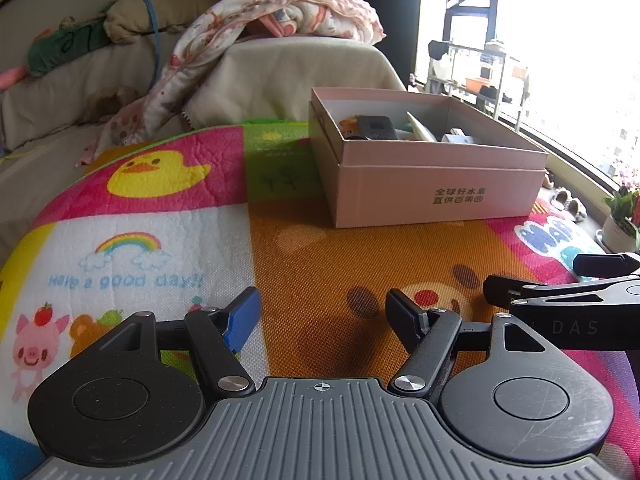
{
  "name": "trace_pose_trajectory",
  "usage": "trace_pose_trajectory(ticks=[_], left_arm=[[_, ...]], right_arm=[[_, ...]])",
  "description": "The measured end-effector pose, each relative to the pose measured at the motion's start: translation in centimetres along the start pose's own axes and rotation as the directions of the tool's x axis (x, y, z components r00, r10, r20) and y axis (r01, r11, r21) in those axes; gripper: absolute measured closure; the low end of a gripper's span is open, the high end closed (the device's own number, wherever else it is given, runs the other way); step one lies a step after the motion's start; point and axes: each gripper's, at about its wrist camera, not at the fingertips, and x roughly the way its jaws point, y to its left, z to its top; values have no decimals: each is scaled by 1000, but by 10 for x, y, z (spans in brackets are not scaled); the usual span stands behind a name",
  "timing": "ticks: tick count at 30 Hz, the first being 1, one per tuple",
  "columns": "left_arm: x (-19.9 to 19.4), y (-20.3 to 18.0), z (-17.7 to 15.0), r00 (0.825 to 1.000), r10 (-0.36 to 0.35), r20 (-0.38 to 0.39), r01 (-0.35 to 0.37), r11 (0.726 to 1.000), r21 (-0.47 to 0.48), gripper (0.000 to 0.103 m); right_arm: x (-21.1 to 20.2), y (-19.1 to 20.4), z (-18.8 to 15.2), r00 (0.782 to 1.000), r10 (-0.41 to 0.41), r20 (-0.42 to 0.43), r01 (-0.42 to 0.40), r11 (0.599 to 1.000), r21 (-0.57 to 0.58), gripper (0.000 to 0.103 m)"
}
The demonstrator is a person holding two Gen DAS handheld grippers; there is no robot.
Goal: Organize rigid objects
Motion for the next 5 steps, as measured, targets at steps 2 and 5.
trace_pose_trajectory(ticks=[2, 5], left_arm=[[0, 0, 1, 1000, -4, -3, 4, 1000, -2, 28], [1, 0, 0, 1000, -3, -2, 3, 1000, 0, 28]], right_arm=[[0, 0, 0, 1000, 0, 0, 0, 1000, 0, 0], [0, 0, 0, 1000, 0, 0, 0, 1000, 0, 0]])
